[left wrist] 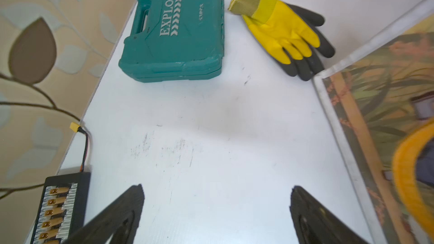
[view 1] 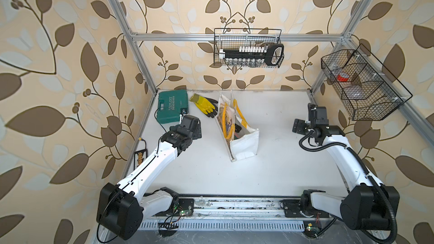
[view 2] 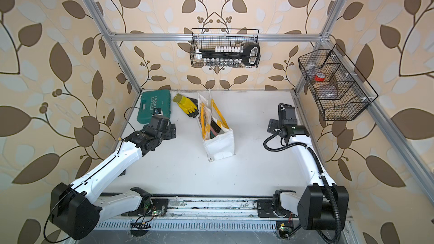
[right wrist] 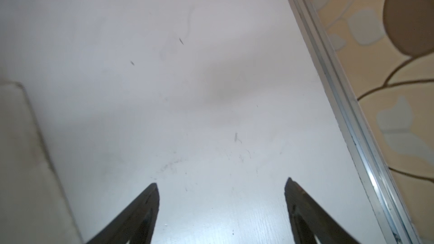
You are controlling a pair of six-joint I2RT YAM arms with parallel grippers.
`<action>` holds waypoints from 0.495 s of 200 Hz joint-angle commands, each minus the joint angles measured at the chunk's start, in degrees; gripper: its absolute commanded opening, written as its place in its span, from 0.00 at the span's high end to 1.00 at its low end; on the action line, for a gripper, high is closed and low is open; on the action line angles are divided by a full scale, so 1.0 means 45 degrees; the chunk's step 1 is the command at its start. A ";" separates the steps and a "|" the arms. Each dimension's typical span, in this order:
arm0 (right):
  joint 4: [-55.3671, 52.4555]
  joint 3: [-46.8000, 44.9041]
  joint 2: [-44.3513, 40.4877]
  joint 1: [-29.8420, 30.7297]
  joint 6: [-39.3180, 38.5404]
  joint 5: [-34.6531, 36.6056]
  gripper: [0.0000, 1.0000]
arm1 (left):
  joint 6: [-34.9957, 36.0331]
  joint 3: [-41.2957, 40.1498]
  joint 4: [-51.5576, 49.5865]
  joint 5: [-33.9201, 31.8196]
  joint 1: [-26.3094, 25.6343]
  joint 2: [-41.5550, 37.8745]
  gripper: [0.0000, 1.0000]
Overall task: Place the art knife into the pouch
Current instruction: Reset both arms
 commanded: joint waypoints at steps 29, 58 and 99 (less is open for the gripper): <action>0.7782 -0.4074 -0.0752 0.0058 -0.0101 0.1375 0.12 | 0.2228 -0.3894 0.6704 -0.3524 0.0007 -0.0239 0.01; 1.2015 -0.6004 -0.0144 0.0076 -0.0357 0.1470 0.09 | 0.2840 -0.5518 1.0220 -0.3832 0.0117 -0.0046 0.01; 1.3560 -0.5986 0.1305 0.0763 -0.0886 0.2126 0.08 | 0.3947 -0.6890 1.4950 -0.2132 0.0577 0.1305 0.01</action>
